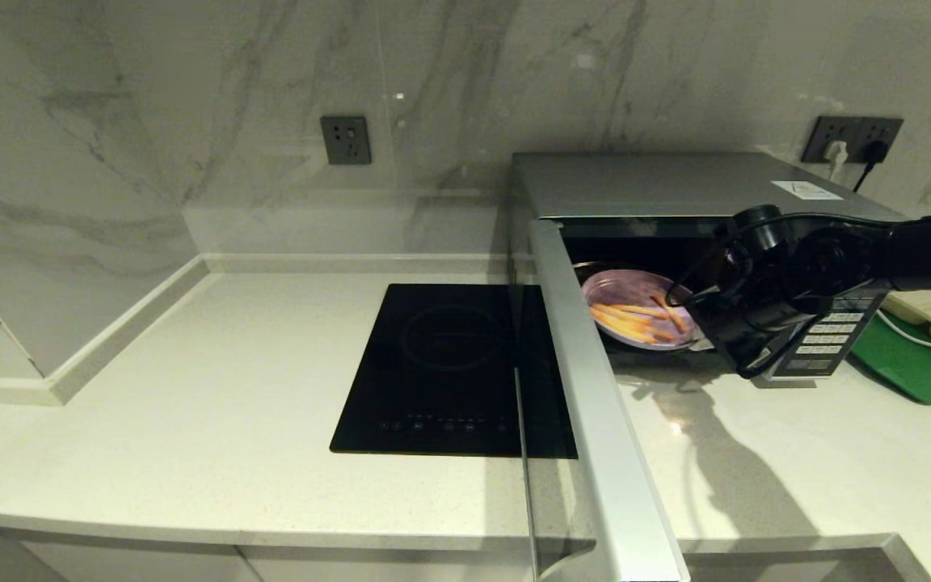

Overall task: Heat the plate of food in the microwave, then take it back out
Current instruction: Take the plate out of the microwave

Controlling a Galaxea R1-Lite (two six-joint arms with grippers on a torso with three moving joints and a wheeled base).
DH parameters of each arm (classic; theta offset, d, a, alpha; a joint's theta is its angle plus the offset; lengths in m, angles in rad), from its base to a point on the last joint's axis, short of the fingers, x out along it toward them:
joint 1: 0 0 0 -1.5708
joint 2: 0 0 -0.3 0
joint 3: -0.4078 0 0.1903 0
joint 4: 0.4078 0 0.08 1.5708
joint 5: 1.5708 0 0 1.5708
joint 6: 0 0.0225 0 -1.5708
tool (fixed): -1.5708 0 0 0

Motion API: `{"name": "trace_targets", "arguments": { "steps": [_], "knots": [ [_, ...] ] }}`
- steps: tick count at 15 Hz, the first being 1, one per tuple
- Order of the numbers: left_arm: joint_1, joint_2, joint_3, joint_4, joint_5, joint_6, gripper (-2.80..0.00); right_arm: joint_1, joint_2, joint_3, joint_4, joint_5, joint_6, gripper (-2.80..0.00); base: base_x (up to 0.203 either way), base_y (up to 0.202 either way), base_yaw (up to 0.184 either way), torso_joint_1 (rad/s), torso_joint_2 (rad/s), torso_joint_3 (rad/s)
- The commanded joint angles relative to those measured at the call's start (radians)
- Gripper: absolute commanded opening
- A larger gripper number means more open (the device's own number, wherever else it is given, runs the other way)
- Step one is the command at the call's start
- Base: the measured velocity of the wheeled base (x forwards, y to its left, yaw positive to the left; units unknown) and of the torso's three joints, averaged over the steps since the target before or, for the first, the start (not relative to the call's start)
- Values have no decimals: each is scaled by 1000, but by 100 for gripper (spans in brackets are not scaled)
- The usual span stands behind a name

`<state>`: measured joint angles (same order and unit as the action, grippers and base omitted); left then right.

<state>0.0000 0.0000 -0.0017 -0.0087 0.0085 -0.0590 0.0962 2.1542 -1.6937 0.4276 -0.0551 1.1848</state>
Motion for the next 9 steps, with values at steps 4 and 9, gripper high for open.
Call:
{"name": "trace_targets", "arguments": {
  "steps": [4,9],
  "knots": [
    [0,0,0,1,1,-1,-280,3,-114,139,-1,3,-4,-280,0,0,0,0,0,0],
    [0,0,0,0,1,-1,-280,8,-285,319,-5,56,-32,-280,0,0,0,0,0,0]
  ]
}}
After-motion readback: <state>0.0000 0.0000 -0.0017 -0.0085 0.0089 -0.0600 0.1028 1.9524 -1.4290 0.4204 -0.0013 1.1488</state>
